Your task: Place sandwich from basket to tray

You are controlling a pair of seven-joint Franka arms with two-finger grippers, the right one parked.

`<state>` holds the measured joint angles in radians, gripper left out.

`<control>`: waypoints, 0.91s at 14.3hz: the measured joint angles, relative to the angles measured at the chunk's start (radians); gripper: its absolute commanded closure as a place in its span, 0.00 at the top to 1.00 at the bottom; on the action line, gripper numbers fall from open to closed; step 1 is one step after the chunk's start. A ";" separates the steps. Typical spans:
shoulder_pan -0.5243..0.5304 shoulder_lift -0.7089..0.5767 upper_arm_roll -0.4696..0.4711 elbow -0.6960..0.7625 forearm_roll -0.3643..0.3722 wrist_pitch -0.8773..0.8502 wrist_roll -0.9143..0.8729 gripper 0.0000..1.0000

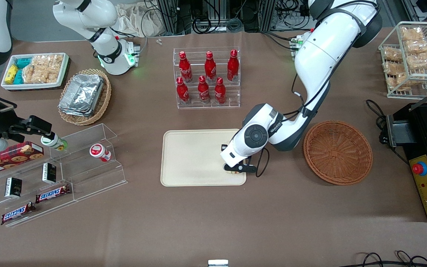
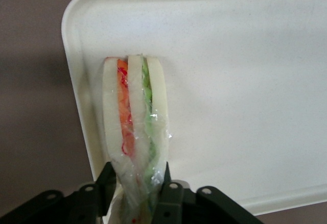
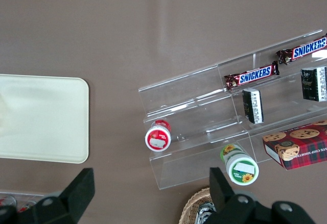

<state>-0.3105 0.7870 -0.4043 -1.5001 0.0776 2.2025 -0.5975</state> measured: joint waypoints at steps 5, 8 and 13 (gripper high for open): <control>0.005 -0.008 0.001 0.034 0.000 0.001 -0.066 0.99; 0.047 -0.070 0.010 0.059 0.000 -0.079 -0.083 0.99; 0.244 -0.294 0.015 0.074 -0.008 -0.352 -0.019 1.00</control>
<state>-0.0664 0.4932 -0.3897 -1.4259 0.0694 1.8503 -0.6167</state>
